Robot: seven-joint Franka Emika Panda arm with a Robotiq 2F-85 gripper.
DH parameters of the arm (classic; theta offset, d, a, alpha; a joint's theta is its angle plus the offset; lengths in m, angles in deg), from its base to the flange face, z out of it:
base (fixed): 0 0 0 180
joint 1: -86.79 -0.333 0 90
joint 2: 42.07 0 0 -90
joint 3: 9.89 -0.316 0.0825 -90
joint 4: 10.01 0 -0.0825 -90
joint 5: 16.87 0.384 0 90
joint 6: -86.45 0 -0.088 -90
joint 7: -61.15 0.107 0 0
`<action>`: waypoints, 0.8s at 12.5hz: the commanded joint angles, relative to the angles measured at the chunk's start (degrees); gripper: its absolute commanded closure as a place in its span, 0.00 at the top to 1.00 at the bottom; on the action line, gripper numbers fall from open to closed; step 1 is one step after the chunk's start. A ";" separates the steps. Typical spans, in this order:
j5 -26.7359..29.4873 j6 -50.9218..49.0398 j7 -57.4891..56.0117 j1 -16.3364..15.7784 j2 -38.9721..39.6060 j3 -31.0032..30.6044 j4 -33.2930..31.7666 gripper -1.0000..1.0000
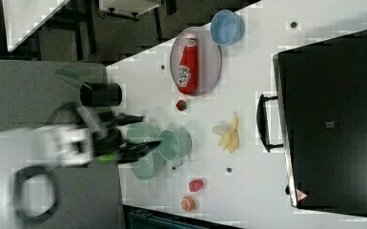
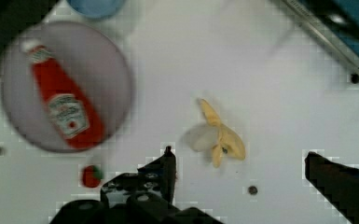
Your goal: Pick Banana and place it in mug.
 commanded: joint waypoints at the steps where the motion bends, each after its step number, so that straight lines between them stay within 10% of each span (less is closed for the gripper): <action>1: 0.94 8.62 -11.08 -0.29 6.91 -1.97 -10.05 1.00; 10: 0.33 36.90 -41.01 -0.31 27.16 -2.02 -15.26 1.00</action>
